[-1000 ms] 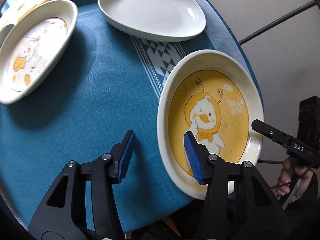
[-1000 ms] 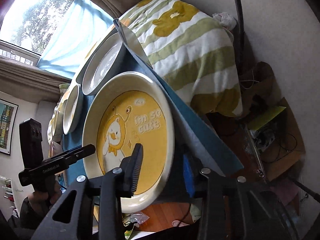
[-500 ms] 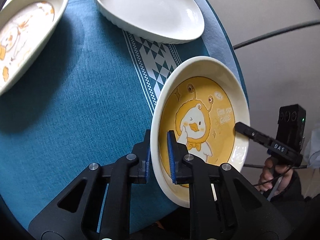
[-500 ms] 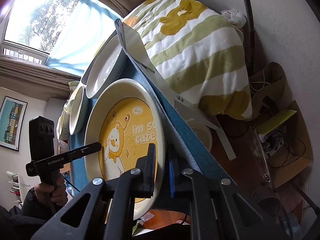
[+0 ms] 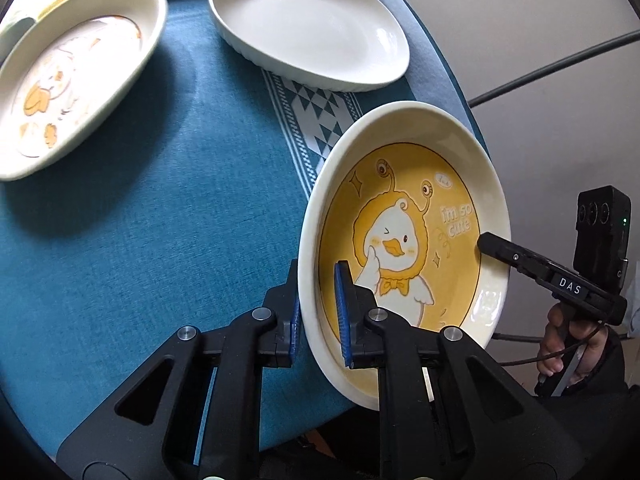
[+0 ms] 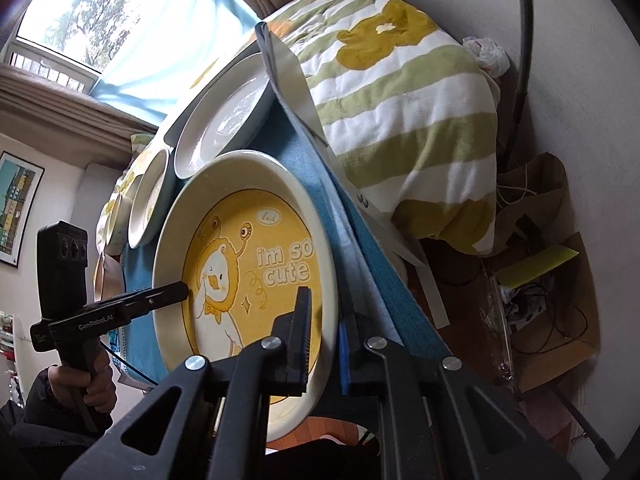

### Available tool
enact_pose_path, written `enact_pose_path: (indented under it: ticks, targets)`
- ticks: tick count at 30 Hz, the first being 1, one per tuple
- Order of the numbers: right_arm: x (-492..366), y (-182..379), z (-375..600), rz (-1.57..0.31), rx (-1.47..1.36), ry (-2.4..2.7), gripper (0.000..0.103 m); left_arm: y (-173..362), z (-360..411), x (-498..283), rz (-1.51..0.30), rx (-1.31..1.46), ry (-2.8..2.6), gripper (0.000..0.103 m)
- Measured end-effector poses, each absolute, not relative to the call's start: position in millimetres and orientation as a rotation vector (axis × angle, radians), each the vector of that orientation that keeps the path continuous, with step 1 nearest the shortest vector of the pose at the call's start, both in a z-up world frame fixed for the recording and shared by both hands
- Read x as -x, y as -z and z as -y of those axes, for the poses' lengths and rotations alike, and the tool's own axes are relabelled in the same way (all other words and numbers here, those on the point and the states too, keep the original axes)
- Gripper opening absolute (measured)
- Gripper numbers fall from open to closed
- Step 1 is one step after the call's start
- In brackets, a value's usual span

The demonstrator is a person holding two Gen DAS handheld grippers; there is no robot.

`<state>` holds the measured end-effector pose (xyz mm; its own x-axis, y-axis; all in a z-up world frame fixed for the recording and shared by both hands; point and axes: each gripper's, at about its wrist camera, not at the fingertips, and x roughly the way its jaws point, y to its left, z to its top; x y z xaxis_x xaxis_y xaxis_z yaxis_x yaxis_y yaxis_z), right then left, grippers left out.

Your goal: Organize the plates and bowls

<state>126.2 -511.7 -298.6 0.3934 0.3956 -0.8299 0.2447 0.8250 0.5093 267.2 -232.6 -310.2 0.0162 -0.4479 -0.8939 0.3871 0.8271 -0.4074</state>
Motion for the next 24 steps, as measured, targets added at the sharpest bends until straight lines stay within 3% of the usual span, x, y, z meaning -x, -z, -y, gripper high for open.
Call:
enact_pose_path:
  ticks: [6, 16, 24]
  targets:
    - [-152, 284, 486, -1.220, -0.556, -0.200, 0.011, 286, 197, -259, -1.366, 0.131, 0.559, 0.013]
    - [-188, 266, 388, -1.233, -0.475, -0.377, 0.011, 248, 75, -236, -1.277, 0.235, 0.397, 0.013]
    - [-200, 271, 294, -1.254, -0.420, -0.430, 0.011, 253, -30, -219, -1.271, 0.284, 0.334, 0.013]
